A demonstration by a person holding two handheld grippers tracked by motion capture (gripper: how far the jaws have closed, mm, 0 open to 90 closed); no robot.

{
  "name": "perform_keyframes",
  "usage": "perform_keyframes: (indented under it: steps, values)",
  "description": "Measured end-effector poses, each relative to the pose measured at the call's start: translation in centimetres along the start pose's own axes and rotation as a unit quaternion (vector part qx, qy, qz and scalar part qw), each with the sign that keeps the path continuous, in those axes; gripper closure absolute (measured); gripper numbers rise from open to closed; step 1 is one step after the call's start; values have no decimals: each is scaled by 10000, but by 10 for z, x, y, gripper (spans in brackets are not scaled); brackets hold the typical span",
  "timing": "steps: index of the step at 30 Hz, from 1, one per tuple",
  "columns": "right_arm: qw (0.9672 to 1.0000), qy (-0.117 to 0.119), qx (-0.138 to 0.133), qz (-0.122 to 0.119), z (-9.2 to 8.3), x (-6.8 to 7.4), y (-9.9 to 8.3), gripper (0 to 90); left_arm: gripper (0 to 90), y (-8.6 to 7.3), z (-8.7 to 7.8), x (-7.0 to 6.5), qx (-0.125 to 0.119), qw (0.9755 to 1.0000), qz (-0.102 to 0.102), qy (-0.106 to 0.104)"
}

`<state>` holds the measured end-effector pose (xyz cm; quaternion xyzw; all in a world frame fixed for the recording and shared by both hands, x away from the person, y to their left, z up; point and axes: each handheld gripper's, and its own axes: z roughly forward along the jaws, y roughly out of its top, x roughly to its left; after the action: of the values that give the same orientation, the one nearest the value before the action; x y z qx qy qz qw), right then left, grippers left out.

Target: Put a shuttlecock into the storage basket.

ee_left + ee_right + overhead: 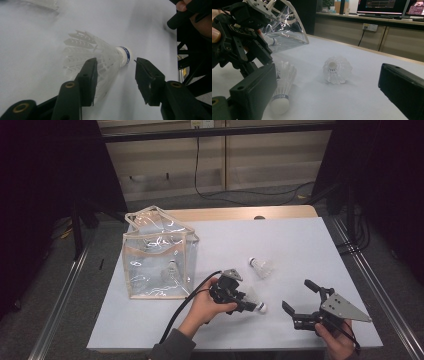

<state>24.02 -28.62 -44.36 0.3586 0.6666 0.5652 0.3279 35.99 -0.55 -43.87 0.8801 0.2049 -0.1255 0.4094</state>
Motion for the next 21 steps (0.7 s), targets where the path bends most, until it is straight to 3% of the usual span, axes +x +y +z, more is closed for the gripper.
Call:
perform_keyframes:
  steps: [14, 21]
  values:
    - [10000, -4, -3, -1, 0, 0, 0, 17, 686, -2, 6, 3, 69, 9999, -113, -106]
    - [10000, -5, -6, 10, 0, 0, 0, 17, 716, -2, 7, 3, 87, 9998, -49, -182]
